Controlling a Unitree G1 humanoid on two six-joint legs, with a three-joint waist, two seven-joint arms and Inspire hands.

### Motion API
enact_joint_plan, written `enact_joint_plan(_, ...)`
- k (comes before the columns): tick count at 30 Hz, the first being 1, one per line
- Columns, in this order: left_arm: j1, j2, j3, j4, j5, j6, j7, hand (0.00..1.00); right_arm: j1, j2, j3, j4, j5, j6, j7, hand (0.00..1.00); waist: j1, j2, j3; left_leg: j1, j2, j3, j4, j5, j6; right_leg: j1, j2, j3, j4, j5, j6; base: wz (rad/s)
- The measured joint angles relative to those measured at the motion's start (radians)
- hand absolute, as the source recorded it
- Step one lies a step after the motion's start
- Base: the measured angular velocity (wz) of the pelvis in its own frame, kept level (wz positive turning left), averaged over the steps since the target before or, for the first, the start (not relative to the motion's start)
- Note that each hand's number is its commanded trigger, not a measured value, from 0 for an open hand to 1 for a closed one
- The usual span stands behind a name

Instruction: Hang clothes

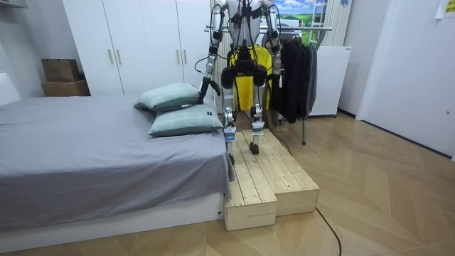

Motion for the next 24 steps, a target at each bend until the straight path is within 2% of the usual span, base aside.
enact_joint_plan(6,-0.009,0.001,-0.001,0.013,-0.002,0.015,-0.028,0.00,-0.001,0.006,-0.008,0.016,0.016,0.002,0.003,0.00,-0.004,0.003,-0.0031,0.003,0.000,0.001,-0.001,-0.001,0.001,0.002,0.000,-0.001,0.000,0.000,0.001,0.00)
enact_joint_plan(14,-0.016,0.000,-0.009,0.013,-0.002,0.030,-0.038,0.00,-0.003,0.005,-0.007,0.018,0.031,0.034,0.007,0.00,-0.003,0.005,-0.0040,0.003,0.000,0.000,0.000,-0.001,0.000,0.002,0.000,-0.003,-0.001,0.000,0.000,0.00)
enact_joint_plan(21,-0.016,0.000,-0.023,0.014,-0.003,0.033,-0.038,0.00,-0.016,0.005,-0.009,0.057,0.054,0.035,0.010,0.00,-0.003,0.006,-0.0047,0.005,0.000,-0.002,0.000,-0.001,0.000,0.005,0.000,-0.002,0.000,0.000,0.001,0.00)
enact_joint_plan(24,-0.015,0.001,-0.023,0.014,-0.002,0.039,-0.050,0.00,-0.020,0.005,-0.009,0.064,0.084,0.040,0.010,0.00,-0.003,0.010,0.0014,0.019,0.001,-0.001,-0.002,-0.002,0.001,0.020,0.000,-0.004,-0.003,-0.001,0.002,0.00)
